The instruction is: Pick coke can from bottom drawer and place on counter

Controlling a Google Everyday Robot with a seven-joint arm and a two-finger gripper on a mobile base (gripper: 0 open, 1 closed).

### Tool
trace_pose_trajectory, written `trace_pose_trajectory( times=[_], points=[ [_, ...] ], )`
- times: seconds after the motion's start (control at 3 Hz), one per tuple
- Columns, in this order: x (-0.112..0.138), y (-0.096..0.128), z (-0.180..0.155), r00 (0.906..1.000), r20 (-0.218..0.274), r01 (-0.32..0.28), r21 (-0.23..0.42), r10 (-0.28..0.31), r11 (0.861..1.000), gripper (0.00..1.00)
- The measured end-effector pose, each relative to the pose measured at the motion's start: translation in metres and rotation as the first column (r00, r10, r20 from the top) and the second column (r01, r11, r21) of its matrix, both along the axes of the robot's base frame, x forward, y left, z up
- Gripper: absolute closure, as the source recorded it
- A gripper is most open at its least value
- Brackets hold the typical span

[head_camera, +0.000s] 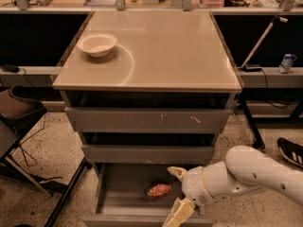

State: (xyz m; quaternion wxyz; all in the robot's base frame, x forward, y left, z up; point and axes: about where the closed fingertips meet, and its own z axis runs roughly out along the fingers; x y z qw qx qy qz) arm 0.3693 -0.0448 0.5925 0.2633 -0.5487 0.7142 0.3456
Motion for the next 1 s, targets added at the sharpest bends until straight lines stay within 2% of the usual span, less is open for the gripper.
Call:
trace_pose_trajectory(
  times=[0.33,0.67,1.0],
  points=[
    [-0.008,0.005,-0.039,0.9967,-0.066,0.049,0.019,-0.048,0.999,0.0],
    [-0.014,0.013,-0.137,0.9768,-0.171,0.129,-0.008,-0.129,0.992,0.0],
    [0.004,0.01,-0.221,0.9446,-0.212,0.24,-0.076,-0.251,0.968,0.0]
  ],
)
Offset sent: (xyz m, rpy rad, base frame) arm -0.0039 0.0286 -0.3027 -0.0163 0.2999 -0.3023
